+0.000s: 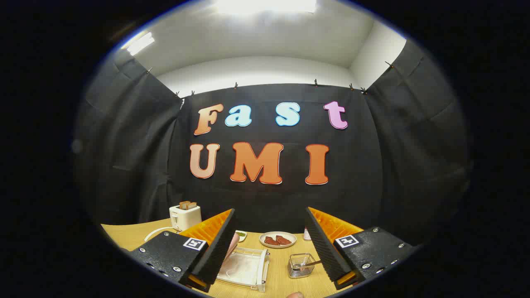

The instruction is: Take the plate from the dish rack, then take the spoon from the basket and place it into the plate.

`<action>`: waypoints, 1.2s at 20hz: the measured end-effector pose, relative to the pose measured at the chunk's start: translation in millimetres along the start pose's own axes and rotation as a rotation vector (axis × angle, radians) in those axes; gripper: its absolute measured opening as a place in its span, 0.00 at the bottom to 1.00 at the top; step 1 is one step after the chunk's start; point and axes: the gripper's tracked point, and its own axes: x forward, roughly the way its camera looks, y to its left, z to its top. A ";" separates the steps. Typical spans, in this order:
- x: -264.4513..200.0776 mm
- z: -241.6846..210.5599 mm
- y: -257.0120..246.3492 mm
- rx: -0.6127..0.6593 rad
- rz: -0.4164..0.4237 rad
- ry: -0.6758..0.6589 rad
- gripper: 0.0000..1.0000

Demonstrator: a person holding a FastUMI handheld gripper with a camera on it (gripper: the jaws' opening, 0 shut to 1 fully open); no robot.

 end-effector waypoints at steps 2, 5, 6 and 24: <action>-0.8 2.4 3.0 0.016 0.006 -0.003 0.98; 0.0 3.2 3.9 0.020 0.010 -0.001 0.98; 0.5 2.7 2.8 0.013 0.006 0.001 0.98; -4.6 -3.4 29.1 0.026 0.087 0.051 0.98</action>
